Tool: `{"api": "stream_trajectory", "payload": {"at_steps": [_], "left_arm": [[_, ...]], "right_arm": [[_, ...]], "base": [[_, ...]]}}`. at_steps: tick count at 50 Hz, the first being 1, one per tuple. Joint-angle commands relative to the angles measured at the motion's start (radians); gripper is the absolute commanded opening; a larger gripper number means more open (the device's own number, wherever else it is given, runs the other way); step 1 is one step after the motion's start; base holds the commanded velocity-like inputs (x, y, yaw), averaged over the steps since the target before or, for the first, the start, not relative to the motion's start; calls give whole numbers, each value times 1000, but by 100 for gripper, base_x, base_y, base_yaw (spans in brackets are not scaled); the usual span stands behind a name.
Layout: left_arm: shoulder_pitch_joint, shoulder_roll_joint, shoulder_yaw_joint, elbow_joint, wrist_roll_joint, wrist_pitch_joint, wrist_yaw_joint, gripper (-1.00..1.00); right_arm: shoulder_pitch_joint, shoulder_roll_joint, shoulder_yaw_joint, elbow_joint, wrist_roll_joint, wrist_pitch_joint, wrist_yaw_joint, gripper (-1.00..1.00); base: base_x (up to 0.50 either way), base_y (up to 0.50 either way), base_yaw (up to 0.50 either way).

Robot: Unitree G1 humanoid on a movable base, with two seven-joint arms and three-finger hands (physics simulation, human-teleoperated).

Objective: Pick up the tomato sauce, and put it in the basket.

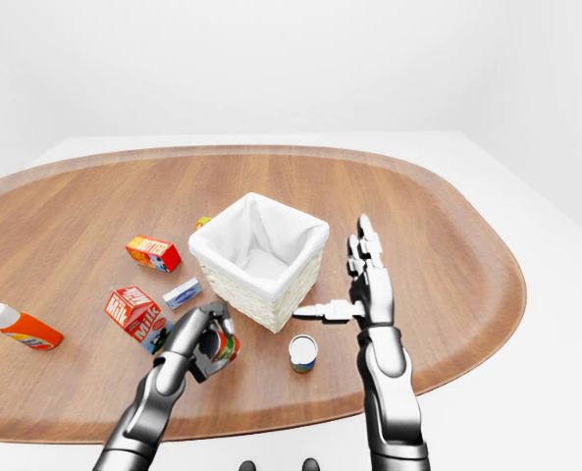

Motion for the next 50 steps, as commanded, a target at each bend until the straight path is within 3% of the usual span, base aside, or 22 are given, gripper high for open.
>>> {"api": "stream_trajectory", "payload": {"at_steps": [1, 24, 36, 46, 47, 50], "left_arm": [[44, -6, -3, -147, -37, 0, -41, -100], [80, 5, 15, -220, -59, 0, -72, -100], [124, 0, 20, -347, -73, 0, -123, -100], [151, -5, 18, -475, -82, 50, -178, -100], [155, -9, 16, -514, -85, 77, -201, -100], [159, -9, 14, -551, -86, 98, -217, -100]], "right_arm": [[-1, -1, -1, -1, 1, 0, -1, 100], [-8, -1, 0, 22, -3, 0, -1, 100], [-4, -1, -1, 20, -2, 0, -1, 100], [-3, -1, -1, 8, -1, 0, -2, 100], [-2, 0, 0, 8, -1, 0, -2, 100], [-2, 0, -1, 7, -1, 0, -2, 100]], "base": [[0, 0, 0], [0, 0, 0], [0, 0, 0], [0, 0, 0], [0, 0, 0], [0, 0, 0]]}}
